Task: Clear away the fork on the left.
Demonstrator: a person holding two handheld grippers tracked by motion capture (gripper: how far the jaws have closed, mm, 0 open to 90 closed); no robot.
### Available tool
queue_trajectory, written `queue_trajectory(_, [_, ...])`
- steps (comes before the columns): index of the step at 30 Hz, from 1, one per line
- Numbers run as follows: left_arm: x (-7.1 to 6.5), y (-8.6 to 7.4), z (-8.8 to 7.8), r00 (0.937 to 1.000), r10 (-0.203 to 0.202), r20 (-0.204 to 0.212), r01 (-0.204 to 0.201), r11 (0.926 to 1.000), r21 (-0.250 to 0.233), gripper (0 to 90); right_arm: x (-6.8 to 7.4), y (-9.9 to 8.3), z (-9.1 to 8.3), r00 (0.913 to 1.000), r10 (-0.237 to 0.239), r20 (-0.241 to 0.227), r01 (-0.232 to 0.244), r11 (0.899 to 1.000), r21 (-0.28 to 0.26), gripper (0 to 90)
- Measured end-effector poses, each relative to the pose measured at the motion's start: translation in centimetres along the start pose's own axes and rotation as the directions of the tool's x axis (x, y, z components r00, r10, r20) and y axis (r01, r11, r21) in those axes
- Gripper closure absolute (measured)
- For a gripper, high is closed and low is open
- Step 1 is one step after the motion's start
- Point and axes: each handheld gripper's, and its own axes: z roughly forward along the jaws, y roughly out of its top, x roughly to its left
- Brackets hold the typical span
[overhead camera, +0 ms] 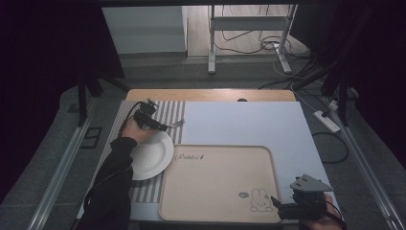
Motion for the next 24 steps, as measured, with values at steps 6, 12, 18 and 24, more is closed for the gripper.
queue_trajectory(6, [-0.4, 0.4, 0.7, 0.9984, 0.028, -0.049, -0.026, 0.9990, 0.037, 10.6, 0.0, 0.0, 0.0, 1.0000, -0.003, -0.002, 0.003, 1.000, 0.000, 0.0])
queue_trajectory(12, [0.5, -0.1, -0.3, 0.9978, 0.052, -0.041, -0.051, 0.9986, 0.012, 41.9, 0.0, 0.0, 0.0, 1.0000, -0.005, -0.004, 0.005, 1.000, 0.002, 0.0])
queue_trajectory(18, [1.6, -0.8, -0.9, 0.9977, 0.064, -0.023, -0.064, 0.9980, -0.002, 74.0, 0.0, 0.0, 0.0, 1.0000, -0.008, -0.004, 0.008, 1.000, 0.004, 0.0])
queue_trajectory(24, [1.7, -1.0, -1.0, 0.9936, 0.113, -0.011, -0.113, 0.9936, 0.007, 83.1, 0.0, 0.0, 0.0, 1.0000, -0.008, -0.004, 0.008, 1.000, 0.005, 0.0])
